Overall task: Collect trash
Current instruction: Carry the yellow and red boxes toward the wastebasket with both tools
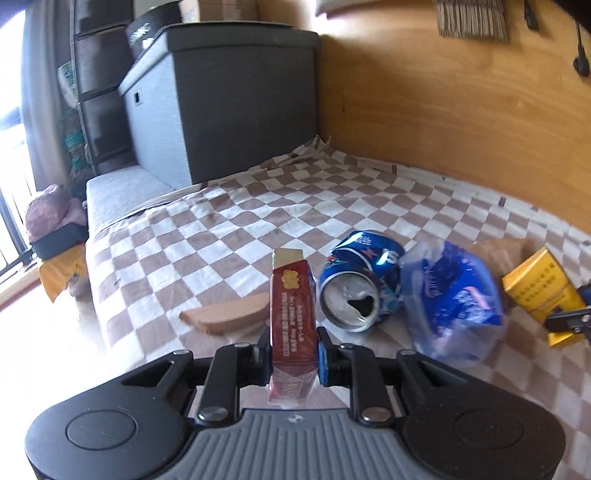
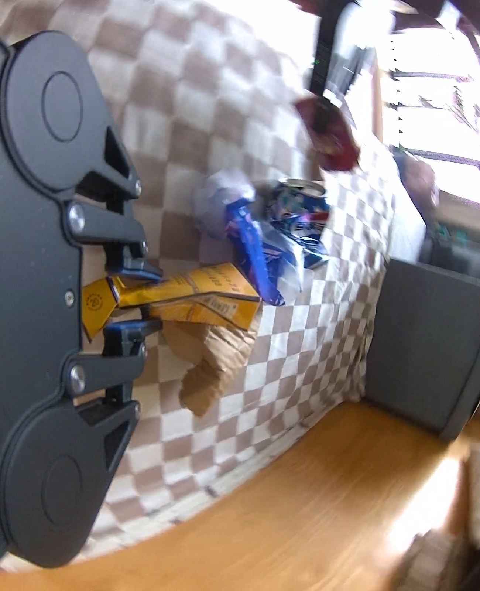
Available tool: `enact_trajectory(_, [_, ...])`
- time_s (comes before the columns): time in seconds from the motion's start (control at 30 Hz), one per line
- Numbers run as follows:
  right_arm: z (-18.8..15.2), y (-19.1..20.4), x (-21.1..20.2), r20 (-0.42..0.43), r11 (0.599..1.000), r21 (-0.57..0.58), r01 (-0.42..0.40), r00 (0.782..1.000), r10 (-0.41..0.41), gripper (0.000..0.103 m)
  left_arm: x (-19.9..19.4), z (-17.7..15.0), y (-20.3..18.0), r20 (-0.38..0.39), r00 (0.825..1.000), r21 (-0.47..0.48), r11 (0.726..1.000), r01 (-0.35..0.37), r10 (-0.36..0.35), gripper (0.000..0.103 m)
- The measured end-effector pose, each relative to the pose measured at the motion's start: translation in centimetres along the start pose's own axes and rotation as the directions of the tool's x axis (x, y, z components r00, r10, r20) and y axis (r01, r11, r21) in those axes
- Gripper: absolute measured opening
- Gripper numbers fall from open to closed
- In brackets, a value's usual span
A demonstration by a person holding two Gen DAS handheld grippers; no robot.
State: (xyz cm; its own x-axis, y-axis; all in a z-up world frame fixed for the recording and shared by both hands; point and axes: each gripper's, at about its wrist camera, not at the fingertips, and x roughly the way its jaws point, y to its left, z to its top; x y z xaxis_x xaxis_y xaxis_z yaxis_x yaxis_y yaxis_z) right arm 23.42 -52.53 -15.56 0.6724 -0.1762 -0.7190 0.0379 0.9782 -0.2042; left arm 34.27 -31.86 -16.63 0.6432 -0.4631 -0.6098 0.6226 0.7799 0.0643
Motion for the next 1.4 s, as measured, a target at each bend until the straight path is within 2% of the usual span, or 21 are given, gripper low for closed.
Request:
enact_trajectory(0.13, [0.2, 0.0, -1.4, -0.002, 0.987, 0.152, -0.049, 0.999, 0.05, 0.023, -3.2, -1.0, -0.1, 0.02, 1.0, -0.037, 0.999, 0.006, -0.005, 0.024])
enact_trajectory(0.23, [0.2, 0.4, -2.3, 0.007, 0.962, 0.252, -0.104, 0.994, 0.106, 0.023, -5.4, -1.8, 0.0, 0.037, 0.999, -0.057, 0.998, -0.004, 0.006, 0.024])
enact_trajectory(0.43, [0.7, 3.9, -3.2, 0.018, 0.933, 0.332, -0.135, 0.99, 0.137, 0.023, -8.6, -3.3, 1.0, 0.032, 0.999, -0.102, 0.994, -0.036, 0.039, 0.024])
enact_trajectory(0.7, [2.5, 10.0, -4.8, 0.064, 0.936, 0.306, -0.173, 0.985, 0.161, 0.023, -11.6, -5.4, 3.8, -0.007, 0.996, -0.18, 0.979, -0.092, 0.092, 0.024])
enact_trajectory(0.93, [4.5, 15.1, -4.7, 0.08, 0.943, 0.272, -0.192, 0.981, 0.177, 0.023, -13.9, -7.5, 7.7, -0.058, 0.99, -0.289, 0.947, -0.141, 0.13, 0.024])
enact_trajectory(1.2, [6.5, 21.3, -3.4, 0.072, 0.943, 0.214, -0.255, 0.967, 0.245, 0.023, -16.5, -10.6, 13.0, -0.089, 0.976, -0.377, 0.9, -0.218, 0.2, 0.024])
enact_trajectory(1.4, [7.8, 27.1, -1.5, 0.047, 0.94, 0.164, -0.298, 0.954, 0.295, 0.023, -17.7, -14.1, 18.1, -0.145, 0.954, -0.451, 0.841, -0.299, 0.262, 0.024])
